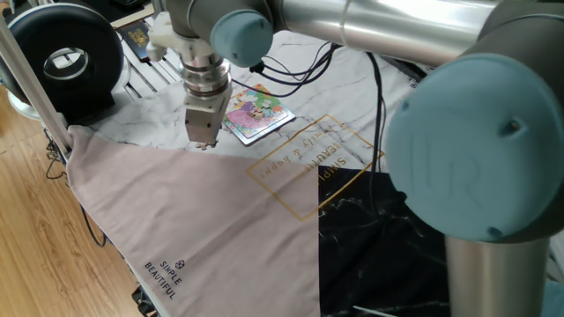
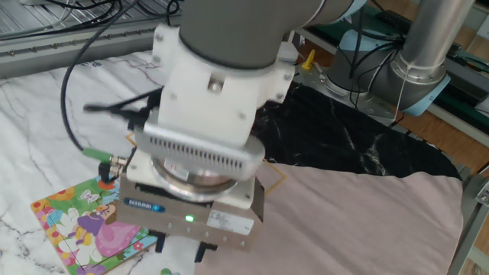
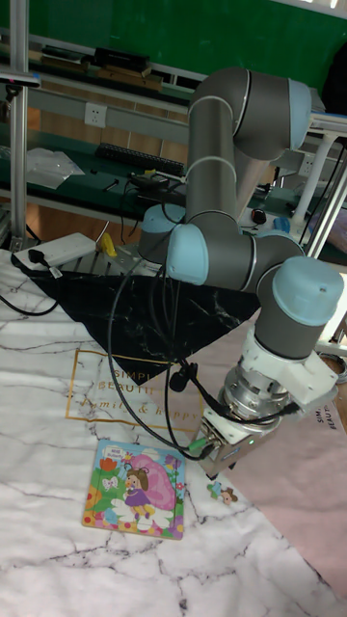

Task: Assemble one piece of a puzzle

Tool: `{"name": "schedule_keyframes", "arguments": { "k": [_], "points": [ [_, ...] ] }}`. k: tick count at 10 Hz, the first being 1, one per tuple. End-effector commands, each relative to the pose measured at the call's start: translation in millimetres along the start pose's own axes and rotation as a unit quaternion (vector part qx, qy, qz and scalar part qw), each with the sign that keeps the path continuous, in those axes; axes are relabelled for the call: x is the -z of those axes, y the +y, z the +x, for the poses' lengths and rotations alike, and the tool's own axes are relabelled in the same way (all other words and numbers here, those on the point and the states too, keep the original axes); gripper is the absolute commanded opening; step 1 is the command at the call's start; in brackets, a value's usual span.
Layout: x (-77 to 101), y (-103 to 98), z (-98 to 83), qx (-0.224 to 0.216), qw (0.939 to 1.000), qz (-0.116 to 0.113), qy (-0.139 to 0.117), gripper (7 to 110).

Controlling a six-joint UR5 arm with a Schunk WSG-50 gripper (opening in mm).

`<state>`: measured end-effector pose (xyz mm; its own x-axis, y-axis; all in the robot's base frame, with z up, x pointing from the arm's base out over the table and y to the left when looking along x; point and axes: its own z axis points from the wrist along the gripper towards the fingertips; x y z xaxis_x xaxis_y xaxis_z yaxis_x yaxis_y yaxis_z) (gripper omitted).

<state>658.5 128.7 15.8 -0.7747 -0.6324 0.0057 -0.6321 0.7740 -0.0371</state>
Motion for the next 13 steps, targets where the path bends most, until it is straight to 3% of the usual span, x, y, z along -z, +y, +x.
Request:
{"name": "schedule_keyframes", "arguments": {
  "k": [1, 4, 5, 6, 9, 13],
  "points": [
    [-2.8, 9.6, -16.4, 0.009, 0.9998, -0.014, -0.006, 22],
    [-6.9, 13.9, -31.2, 0.081, 0.9954, -0.045, -0.023, 22],
    [-8.8, 13.7, -33.3, 0.102, 0.9935, -0.045, -0.023, 44],
    [-9.1, 11.6, -34.7, 0.133, 0.9893, -0.054, -0.024, 44],
    [-8.0, -9.8, -25.1, 0.169, 0.9854, -0.022, -0.007, 44],
    [-18.6, -0.8, -23.2, 0.191, 0.981, -0.031, -0.012, 44]
  ]
}}
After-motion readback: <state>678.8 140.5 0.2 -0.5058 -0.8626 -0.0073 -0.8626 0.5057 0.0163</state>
